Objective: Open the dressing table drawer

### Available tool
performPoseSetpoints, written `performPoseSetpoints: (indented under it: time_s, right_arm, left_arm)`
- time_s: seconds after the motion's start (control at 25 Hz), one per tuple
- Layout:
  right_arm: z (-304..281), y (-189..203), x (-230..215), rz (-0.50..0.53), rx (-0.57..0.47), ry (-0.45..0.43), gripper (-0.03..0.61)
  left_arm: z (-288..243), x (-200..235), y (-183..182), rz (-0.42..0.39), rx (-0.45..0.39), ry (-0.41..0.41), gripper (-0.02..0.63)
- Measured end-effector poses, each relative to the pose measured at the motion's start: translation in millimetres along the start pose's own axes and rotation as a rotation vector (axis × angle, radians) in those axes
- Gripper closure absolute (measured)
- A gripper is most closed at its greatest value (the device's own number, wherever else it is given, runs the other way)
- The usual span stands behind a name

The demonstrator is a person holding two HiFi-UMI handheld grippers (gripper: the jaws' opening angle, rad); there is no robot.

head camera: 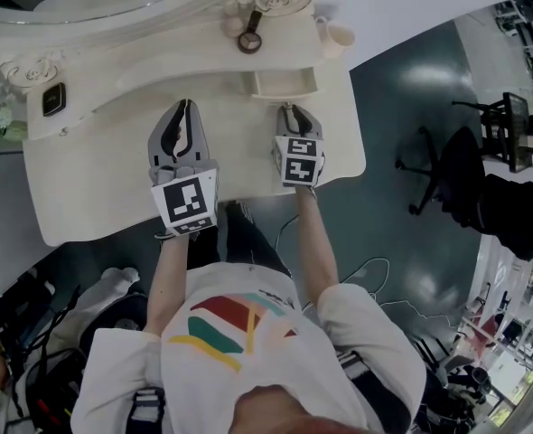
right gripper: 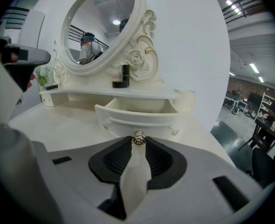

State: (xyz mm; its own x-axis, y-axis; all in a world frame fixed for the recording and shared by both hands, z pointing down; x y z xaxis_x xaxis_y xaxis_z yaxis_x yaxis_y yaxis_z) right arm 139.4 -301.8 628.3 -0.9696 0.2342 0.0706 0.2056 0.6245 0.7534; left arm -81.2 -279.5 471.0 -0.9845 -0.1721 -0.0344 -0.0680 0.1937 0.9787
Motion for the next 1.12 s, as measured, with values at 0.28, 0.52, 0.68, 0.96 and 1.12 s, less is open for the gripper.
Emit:
performPoseSetpoints:
  time_s: [0.28,0.52,0.68,0.96,1.12]
  right_arm:
    - [0.7,-0.8,-0.5,-0.005,0.000,0.004,0.495]
    - [1.3,0.0,0.0,-0.001,0.009,0.007,0.495]
    - [2.1,0.1,0.9,-0.001,0.010,0.006,0.495]
    - [4.0,2.3,0.5,-0.005,0.016,0.007,0.495]
    - [4.0,1.6,0.3,-0.005,0.017,0.010,0.495]
  left_arm:
    - [5.4,3.7,-0.3,-0.006,0.002,-0.012,0.598]
    - [7.6,6.6,0.1,-0.005,0.003,-0.014,0.598]
    - [6.0,4.8,-1.2,-0.003,0.000,-0.013,0.598]
    - [3.5,3.6,-3.5,-0.007,-0.003,-0.012,0.598]
    - [2.9,3.3,-3.6,-0.007,-0.002,-0.013,0.598]
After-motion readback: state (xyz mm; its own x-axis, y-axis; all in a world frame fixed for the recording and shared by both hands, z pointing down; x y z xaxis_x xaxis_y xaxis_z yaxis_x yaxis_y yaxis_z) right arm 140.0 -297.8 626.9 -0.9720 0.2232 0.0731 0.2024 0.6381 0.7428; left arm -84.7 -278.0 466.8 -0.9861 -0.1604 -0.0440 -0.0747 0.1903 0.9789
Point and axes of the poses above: the fingertips, and each gripper's own axes: z backward along the fingers, x to its left, y out of its underside, the point moved 2 cm from there along z, backward along the fingers, and after that the axes turned 4 degrees about x, right-handed, at the moved point
